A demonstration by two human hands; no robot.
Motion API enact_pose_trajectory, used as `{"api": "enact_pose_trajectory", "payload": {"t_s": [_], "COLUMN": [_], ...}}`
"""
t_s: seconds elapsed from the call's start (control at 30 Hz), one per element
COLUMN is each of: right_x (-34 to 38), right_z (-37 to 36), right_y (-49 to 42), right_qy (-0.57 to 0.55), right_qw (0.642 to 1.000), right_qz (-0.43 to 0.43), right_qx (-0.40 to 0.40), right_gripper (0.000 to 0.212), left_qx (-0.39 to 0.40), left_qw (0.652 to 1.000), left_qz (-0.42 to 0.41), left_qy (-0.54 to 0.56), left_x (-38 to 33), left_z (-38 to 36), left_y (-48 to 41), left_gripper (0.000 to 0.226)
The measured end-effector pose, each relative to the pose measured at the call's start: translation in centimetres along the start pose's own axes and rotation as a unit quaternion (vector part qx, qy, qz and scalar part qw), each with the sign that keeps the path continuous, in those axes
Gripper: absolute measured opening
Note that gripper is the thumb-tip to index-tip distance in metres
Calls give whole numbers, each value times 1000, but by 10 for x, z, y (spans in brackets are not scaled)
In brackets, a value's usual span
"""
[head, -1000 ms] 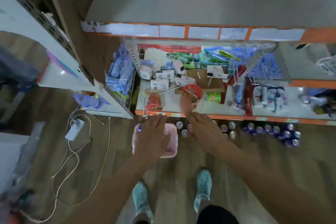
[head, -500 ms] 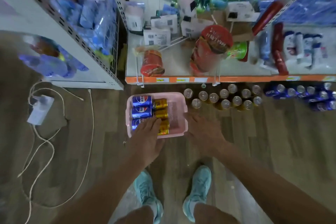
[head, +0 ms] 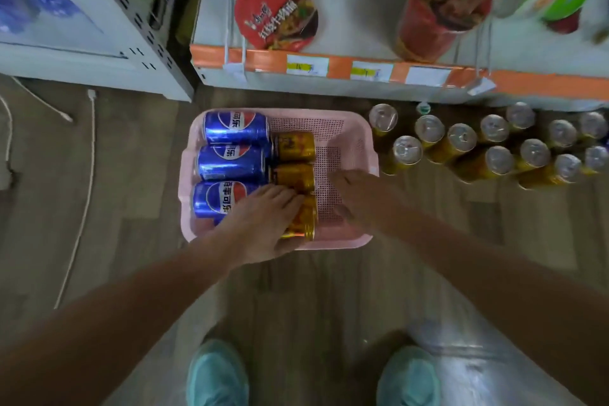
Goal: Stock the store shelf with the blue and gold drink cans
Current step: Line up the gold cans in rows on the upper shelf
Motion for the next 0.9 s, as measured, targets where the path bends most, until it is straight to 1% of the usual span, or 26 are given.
{"api": "enact_pose_trajectory", "payload": {"t_s": [0.1, 0.2, 0.27, 0.33, 0.4, 0.47, 0.53, 0.67, 0.77, 0.9], "right_x": [-12, -18, -19, -16, -9, -2, 3, 7, 4, 2], "right_z": [-21, -39, -48, -53, -57, -61, -65, -77, -90, -82], "right_y": [-16, -20, -18, -15, -12, -13, -17, -26, -29, -29], "right_qy": [11, 38, 39, -6, -70, -121, -175, -280, -339, -371], "right_qw": [1000, 999, 999, 1000, 997, 993, 985, 958, 937, 925], "right_qz": [9, 21, 20, 11, 6, 7, -5, -57, -80, -89], "right_qx": [-8, -10, -15, -8, 0, 9, 11, 3, 4, 0], "right_gripper": [55, 59, 64, 69, 70, 70, 71, 79, 77, 67], "left_qx": [2, 2, 0, -14, -48, -49, -42, -69, -69, -59], "left_qw": [1000, 1000, 1000, 999, 996, 993, 990, 981, 979, 978], "left_qz": [-25, -23, -17, -1, 18, 47, 77, 117, 118, 122], "left_qy": [-10, -7, 19, 50, 75, 92, 110, 140, 152, 159], "left_x": [-1, 0, 0, 1, 5, 12, 20, 33, 39, 40], "left_z": [-14, -15, -9, -1, 8, 17, 25, 35, 38, 34], "left_y": [-7, -10, -9, -5, -5, -10, -16, -24, -26, -32], "left_gripper": [82, 82, 80, 80, 80, 81, 82, 81, 79, 80]}}
Point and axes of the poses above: each hand's wrist, its own y-axis away from the middle knuckle, its own z-axis out of the back of the hand, x = y × z, the point moved 2 cm from there along -y, towards the middle knuckle, and after that the axes turned 14 degrees about -y, right-handed, at the moved point
